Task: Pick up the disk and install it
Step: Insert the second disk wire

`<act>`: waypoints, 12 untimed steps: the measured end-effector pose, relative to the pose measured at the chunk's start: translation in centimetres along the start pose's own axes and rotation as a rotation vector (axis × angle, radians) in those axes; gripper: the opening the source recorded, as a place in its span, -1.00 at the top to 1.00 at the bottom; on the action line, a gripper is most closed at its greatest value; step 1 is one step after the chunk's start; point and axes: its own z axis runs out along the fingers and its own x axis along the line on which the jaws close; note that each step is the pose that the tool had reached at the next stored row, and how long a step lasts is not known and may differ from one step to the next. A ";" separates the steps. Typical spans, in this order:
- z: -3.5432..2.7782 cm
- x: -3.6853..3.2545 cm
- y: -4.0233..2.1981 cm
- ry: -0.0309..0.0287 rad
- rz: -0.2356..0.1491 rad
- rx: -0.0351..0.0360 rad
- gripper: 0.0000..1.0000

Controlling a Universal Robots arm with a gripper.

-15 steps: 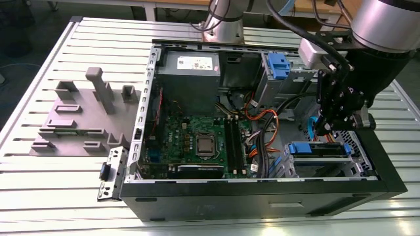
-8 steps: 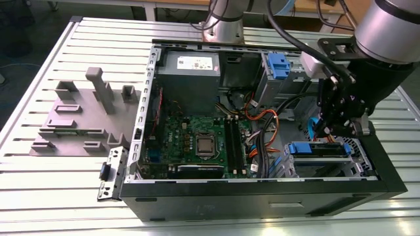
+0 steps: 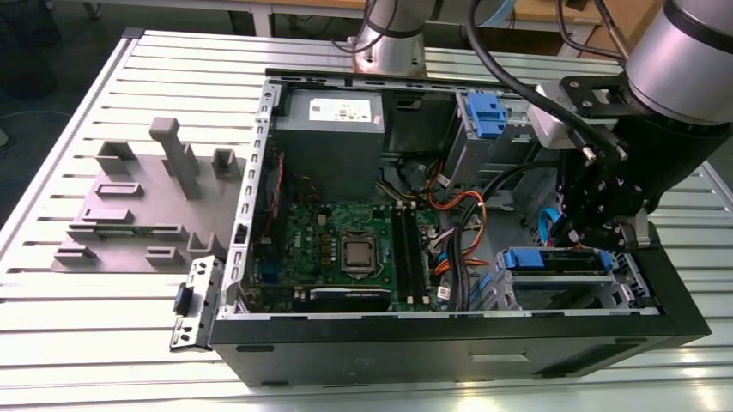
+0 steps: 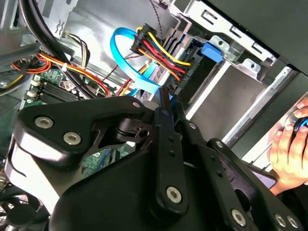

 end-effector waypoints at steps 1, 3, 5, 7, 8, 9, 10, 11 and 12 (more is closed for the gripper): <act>0.01 0.07 0.00 0.0000 0.000 0.0000 0.69; 0.05 0.17 0.00 -0.0002 0.000 0.0000 0.69; 0.09 0.30 0.00 -0.0001 0.000 0.0000 0.69; 0.13 0.46 0.00 -0.0001 0.000 0.0000 0.69; 0.16 0.54 0.00 -0.0001 0.000 0.0000 0.69; 0.19 0.60 0.01 -0.0002 0.000 0.0001 0.69; 0.22 0.63 0.01 -0.0003 0.000 0.0002 0.69; 0.24 0.63 0.01 -0.0002 0.000 0.0003 0.69; 0.26 0.64 0.00 0.0000 0.000 0.0004 0.69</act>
